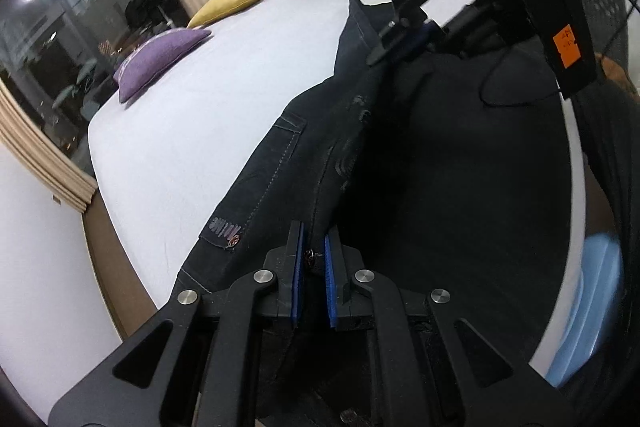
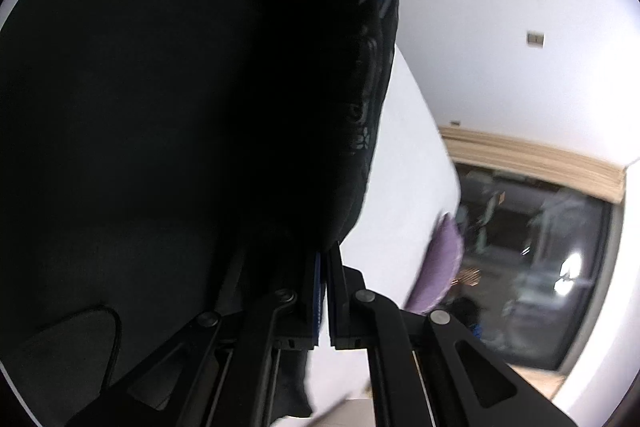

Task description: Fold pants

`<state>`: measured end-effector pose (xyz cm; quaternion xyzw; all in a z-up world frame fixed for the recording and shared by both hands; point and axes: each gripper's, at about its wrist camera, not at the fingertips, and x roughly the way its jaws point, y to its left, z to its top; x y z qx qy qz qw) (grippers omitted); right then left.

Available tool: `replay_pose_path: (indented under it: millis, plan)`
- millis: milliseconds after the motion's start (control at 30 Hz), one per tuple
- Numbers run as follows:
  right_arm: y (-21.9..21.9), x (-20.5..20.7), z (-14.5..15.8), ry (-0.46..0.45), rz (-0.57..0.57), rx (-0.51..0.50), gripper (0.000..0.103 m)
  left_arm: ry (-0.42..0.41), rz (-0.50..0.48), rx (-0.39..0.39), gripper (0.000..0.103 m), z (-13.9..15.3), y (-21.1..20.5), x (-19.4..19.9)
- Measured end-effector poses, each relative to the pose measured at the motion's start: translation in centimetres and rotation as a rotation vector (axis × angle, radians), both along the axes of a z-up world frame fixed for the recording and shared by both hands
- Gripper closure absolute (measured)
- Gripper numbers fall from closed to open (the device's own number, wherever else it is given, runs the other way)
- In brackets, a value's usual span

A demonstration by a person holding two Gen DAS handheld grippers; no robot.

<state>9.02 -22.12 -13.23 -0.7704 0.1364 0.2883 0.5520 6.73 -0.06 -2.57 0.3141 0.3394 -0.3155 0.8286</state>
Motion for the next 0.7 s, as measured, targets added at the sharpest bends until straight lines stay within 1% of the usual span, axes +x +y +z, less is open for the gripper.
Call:
replay_pose_path:
  millis: [100, 133, 200, 233, 300, 433, 533, 700]
  plan:
    - [0.2, -0.3, 0.5, -0.038, 0.037, -0.021, 0.100, -0.006, -0.014, -0.002, 0.095, 0.4, 0.2, -0.4]
    - [0.3, -1.2, 0.7, -0.041, 0.040, -0.021, 0.100, -0.009, -0.020, -0.003, 0.095, 0.5, 0.3, -0.9]
    - [0.3, -1.5, 1.0, -0.043, 0.059, -0.040, 0.100, -0.013, -0.040, 0.003, 0.095, 0.7, 0.3, -1.6]
    - [0.3, -0.7, 0.8, -0.038, 0.066, -0.048, 0.100, -0.014, -0.054, 0.009, 0.095, 0.7, 0.4, -1.8]
    - [0.1, -1.2, 0.6, -0.027, 0.089, -0.071, 0.100, -0.016, -0.089, 0.029, 0.095, 0.7, 0.3, -2.6]
    - [0.0, -3.9, -0.1, 0.008, 0.109, -0.100, 0.100, 0.000, -0.152, 0.080, 0.095, -0.4, -0.3, -3.8]
    - [0.0, -5.5, -1.5, 0.062, 0.135, -0.136, 0.100, 0.030, -0.191, 0.105, 0.095, -1.6, -0.3, -4.5]
    - [0.1, -5.2, -2.6, 0.116, 0.117, -0.142, 0.100, 0.076, -0.250, 0.138, 0.095, -3.7, -1.1, -7.3]
